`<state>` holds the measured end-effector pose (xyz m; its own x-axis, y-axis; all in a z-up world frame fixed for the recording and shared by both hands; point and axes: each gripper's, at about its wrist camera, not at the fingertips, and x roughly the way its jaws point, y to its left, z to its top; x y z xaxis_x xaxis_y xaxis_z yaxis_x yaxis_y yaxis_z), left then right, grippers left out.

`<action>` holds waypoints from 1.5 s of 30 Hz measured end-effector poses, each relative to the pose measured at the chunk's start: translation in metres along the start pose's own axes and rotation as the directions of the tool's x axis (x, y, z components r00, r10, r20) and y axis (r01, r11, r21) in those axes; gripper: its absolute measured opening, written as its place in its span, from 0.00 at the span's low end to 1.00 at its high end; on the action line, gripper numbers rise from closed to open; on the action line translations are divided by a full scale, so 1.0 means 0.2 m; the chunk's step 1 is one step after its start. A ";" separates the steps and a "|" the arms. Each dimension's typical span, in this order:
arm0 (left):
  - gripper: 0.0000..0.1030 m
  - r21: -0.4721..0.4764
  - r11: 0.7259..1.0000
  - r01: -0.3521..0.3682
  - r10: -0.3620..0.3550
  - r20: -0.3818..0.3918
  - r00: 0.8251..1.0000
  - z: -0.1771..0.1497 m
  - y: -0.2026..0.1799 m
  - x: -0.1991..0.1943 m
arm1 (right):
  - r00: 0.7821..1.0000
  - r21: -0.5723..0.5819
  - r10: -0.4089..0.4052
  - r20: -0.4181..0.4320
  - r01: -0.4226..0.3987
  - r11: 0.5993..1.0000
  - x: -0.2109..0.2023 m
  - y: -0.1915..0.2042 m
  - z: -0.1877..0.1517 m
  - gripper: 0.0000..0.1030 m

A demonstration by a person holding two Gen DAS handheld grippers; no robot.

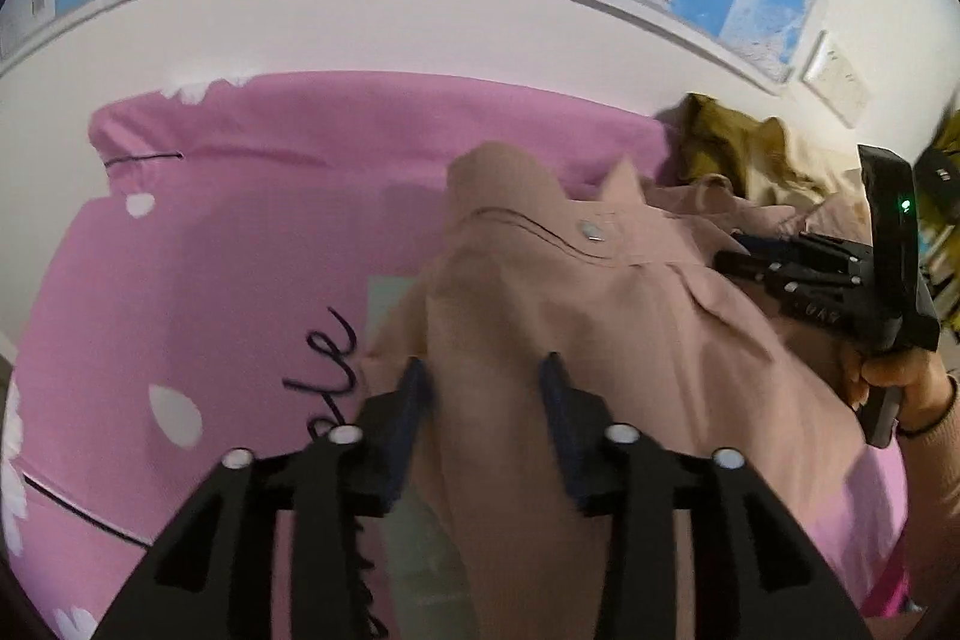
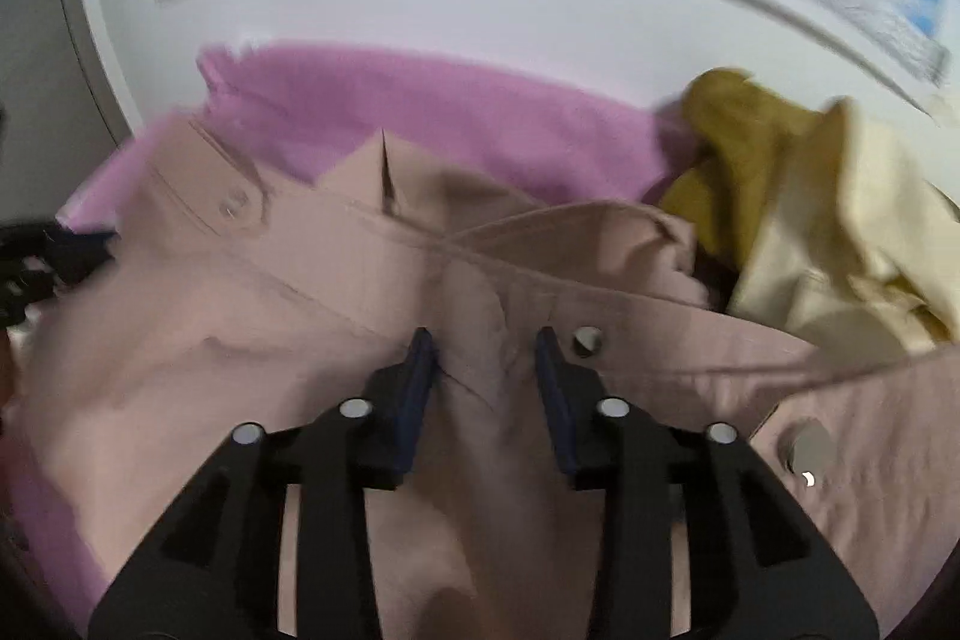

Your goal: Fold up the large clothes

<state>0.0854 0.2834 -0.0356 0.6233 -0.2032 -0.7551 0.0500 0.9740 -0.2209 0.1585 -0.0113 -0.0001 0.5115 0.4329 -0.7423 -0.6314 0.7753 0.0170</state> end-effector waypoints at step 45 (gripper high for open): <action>0.53 -0.017 1.000 -0.004 0.004 0.012 1.000 -0.27 0.04 -0.17 | 0.982 0.353 0.017 0.187 -0.083 0.932 -0.83 -0.57 -0.72 0.54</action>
<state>0.0234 0.2928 -0.0447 0.6330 -0.1979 -0.7484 0.0341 0.9730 -0.2284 0.0619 -0.2378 0.0253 0.6003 0.5242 -0.6039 -0.4250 0.8488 0.3143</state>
